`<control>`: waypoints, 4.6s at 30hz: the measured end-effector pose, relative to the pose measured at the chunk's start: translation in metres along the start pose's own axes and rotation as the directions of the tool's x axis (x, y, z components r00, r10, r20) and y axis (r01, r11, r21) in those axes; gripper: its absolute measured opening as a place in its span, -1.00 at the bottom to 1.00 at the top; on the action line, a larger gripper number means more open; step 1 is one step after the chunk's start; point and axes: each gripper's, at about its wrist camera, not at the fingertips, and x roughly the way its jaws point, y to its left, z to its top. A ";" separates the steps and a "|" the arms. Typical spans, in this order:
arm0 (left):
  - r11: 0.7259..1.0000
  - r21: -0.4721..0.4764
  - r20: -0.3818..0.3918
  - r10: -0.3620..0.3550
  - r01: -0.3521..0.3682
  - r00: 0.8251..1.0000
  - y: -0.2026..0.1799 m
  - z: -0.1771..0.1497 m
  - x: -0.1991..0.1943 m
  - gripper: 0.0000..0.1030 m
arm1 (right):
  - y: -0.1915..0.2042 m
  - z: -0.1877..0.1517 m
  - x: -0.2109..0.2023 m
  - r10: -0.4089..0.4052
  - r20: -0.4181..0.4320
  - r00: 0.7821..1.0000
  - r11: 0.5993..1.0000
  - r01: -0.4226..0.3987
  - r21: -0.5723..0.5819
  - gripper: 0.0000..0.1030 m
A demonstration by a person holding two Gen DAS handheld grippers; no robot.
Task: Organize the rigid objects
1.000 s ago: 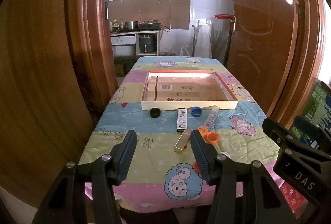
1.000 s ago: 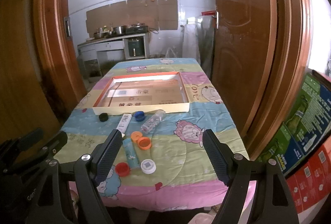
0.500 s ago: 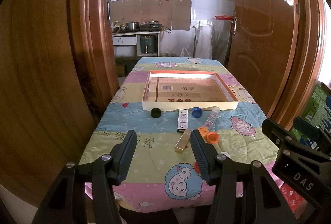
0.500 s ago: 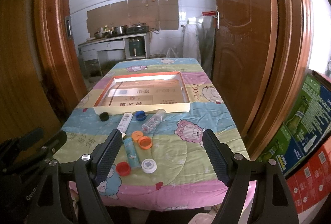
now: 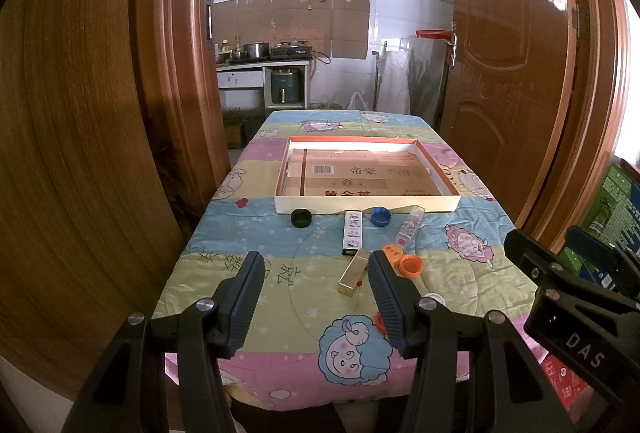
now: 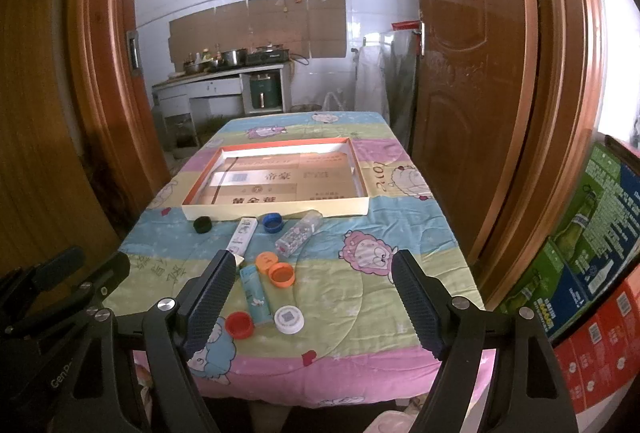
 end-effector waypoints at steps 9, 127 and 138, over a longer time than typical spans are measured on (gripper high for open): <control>1.000 0.000 -0.001 0.000 0.000 1.000 0.000 0.000 -0.001 0.06 | 0.000 0.000 0.000 0.001 -0.001 1.000 1.000 -0.001 -0.001 0.58; 0.989 0.068 -0.023 -0.132 0.134 0.991 0.007 0.072 0.099 -0.40 | -0.008 0.025 0.096 0.191 -0.088 0.978 0.949 -0.206 -0.236 -0.40; 0.995 0.050 -0.029 -0.085 0.086 0.996 0.005 0.150 0.156 -0.40 | -0.023 0.123 0.155 0.223 -0.115 0.968 0.958 -0.240 -0.157 -0.40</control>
